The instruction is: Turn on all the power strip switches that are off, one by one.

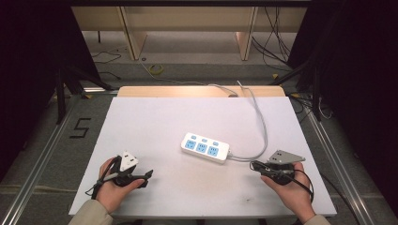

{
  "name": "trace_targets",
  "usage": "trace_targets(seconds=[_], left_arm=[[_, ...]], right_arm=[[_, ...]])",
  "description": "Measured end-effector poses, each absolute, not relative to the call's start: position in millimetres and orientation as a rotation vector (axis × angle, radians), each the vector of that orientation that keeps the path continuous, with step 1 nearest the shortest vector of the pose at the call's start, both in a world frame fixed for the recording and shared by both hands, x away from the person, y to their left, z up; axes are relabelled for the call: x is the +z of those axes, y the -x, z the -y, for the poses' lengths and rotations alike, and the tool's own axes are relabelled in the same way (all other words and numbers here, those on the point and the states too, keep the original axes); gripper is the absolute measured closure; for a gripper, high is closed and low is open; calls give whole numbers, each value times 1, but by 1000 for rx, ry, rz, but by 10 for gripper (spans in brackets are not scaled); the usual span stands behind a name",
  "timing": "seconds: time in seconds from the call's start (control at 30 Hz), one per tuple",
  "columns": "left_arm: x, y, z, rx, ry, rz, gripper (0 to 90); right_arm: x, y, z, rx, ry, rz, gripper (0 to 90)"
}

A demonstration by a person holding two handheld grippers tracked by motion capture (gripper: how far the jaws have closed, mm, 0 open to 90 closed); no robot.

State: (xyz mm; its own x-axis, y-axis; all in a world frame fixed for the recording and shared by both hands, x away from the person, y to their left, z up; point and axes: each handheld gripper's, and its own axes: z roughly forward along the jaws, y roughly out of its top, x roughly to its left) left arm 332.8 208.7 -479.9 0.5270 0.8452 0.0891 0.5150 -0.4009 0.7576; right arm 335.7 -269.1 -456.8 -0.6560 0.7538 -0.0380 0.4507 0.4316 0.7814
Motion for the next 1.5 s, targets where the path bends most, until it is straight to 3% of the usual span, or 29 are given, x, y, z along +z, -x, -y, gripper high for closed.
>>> trace_targets(seconds=[0.1,1.5], left_arm=[[-480,-332,-210,619,-2084,-1098,205],[-481,-332,-207,626,-2090,-1091,205]], right_arm=[[-455,-336,270,1058,-1024,-2323,900],[-430,-367,239,910,-1027,-2515,900]])
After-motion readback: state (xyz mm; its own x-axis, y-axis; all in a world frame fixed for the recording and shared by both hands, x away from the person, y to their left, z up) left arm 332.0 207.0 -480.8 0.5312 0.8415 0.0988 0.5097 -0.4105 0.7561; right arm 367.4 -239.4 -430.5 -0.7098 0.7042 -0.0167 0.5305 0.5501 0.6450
